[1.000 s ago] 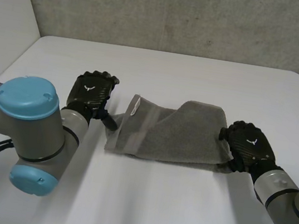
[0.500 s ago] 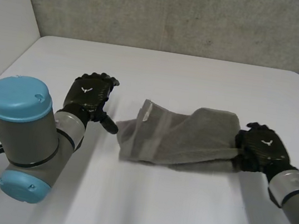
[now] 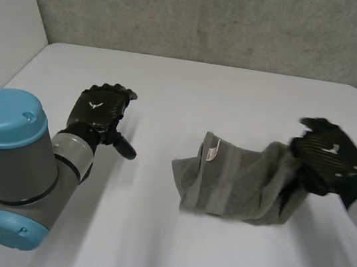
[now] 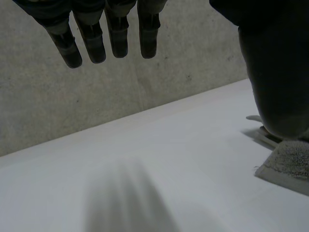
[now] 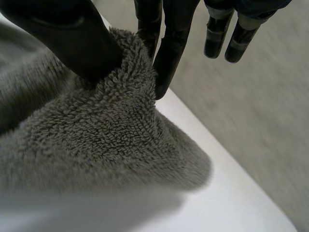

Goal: Fold the towel.

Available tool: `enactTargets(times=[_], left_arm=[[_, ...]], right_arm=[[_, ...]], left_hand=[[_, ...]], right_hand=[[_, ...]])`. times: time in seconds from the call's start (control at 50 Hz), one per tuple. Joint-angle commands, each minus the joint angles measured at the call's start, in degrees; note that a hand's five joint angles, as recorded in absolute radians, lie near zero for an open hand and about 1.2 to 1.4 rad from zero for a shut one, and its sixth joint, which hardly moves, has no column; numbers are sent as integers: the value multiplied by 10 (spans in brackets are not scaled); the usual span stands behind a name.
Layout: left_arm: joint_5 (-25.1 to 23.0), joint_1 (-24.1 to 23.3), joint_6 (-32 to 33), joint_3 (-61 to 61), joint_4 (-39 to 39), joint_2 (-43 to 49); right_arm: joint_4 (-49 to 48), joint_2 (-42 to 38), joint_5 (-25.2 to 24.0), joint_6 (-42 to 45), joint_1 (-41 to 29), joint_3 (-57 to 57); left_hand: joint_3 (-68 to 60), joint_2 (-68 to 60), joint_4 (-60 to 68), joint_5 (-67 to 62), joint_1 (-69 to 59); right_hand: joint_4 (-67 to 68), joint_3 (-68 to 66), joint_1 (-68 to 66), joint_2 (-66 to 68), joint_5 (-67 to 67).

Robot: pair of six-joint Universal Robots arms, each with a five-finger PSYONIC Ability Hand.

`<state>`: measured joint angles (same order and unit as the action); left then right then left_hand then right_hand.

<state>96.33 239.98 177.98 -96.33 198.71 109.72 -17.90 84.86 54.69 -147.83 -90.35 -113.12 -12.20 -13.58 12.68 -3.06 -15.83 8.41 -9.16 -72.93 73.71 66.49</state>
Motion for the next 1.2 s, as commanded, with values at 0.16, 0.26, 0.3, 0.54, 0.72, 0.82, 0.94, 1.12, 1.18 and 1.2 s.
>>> enactTargets(times=[0.16, 0.26, 0.3, 0.54, 0.72, 0.82, 0.94, 1.12, 1.18, 1.2], left_arm=[[0, -1, 1, -4, -1, -15], [1, -1, 0, -5, -2, -15], [1, -1, 0, -8, -3, -15], [2, 6, 0, -11, -3, -15], [2, 2, 0, -7, 0, -15], [2, 1, 0, 0, 3, -15], [1, 2, -1, 21, 4, -14], [-3, -35, -4, 57, 5, -4], [-4, -58, -15, 71, -2, 14], [-4, -58, -15, 71, -2, 14]], right_arm=[[-14, -94, 88, 4, -244, 82], [-14, -129, 118, 4, -289, 107], [-15, -142, 124, 4, -300, 113], [-27, -166, 130, -4, -349, 120], [-28, -205, 137, -4, -352, 125], [-22, -200, 145, -19, -342, 124], [7, -115, 143, -126, -295, 113], [30, -5, 92, -333, -170, 94], [50, -4, 59, -369, -125, 99], [50, -4, 59, -369, -125, 99]], left_hand=[[22, 34, -27, 28, 56], [22, 34, -27, 28, 56], [22, 34, -27, 28, 56], [22, 34, -27, 28, 56], [22, 34, -27, 28, 56], [22, 34, -27, 28, 56], [22, 34, -27, 28, 56], [22, 34, -27, 28, 56], [22, 34, -27, 28, 56], [22, 34, -27, 28, 56]], right_hand=[[16, -8, -71, 63, 35], [16, -8, -71, 63, 35], [16, -8, -71, 63, 35], [16, -8, -71, 63, 35], [16, -8, 610, -618, -646], [16, -8, 729, -737, -665], [16, -8, 729, -737, -665], [16, -8, 729, -737, -665], [16, -8, 729, -737, -665], [16, -8, 729, -737, -665]])
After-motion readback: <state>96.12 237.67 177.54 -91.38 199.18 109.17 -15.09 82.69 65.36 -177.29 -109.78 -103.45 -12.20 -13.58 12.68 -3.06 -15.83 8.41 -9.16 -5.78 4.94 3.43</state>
